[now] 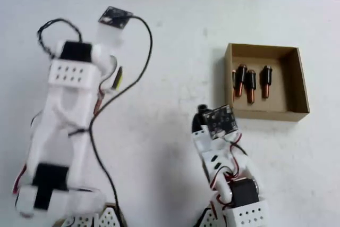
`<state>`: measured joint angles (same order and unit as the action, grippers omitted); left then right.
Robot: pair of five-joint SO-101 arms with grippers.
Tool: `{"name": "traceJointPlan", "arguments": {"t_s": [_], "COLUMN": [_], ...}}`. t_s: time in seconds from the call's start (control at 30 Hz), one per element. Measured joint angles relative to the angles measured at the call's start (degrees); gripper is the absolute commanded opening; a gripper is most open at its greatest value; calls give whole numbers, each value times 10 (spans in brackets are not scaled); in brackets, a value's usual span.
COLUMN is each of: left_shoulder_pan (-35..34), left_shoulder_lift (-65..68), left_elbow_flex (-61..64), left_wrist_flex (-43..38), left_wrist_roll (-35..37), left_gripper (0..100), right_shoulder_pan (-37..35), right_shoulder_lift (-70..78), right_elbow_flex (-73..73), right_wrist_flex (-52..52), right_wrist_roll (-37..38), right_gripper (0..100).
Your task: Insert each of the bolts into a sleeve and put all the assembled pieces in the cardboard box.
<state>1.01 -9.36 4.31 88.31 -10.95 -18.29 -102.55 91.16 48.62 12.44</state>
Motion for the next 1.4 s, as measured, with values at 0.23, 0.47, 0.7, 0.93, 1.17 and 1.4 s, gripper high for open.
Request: {"name": "traceJointPlan", "arguments": {"t_s": [0.23, 0.47, 0.7, 0.93, 1.17, 1.4], "left_shoulder_pan": [0, 0, 0, 0, 0, 0], "left_shoulder_lift": [-167, -280, -385, -492, -588, -641], "left_elbow_flex": [124, 228, 325, 396, 432, 479], "left_wrist_flex": [0, -6, -40, -93, -112, -205], "left_wrist_roll": [-32, -33, -33, -34, -34, -34], "left_gripper": [21, 21, 22, 22, 22, 22], "right_shoulder_pan": [-98, -171, -206, -205, -172, -140], "right_shoulder_lift": [0, 0, 0, 0, 0, 1], "right_elbow_flex": [0, 0, 0, 0, 39, 52], "right_wrist_flex": [-2, -24, -77, -141, -265, -310], "right_wrist_roll": [0, 2, 2, 2, -72, -121], "right_gripper": [17, 17, 17, 17, 17, 17]}}
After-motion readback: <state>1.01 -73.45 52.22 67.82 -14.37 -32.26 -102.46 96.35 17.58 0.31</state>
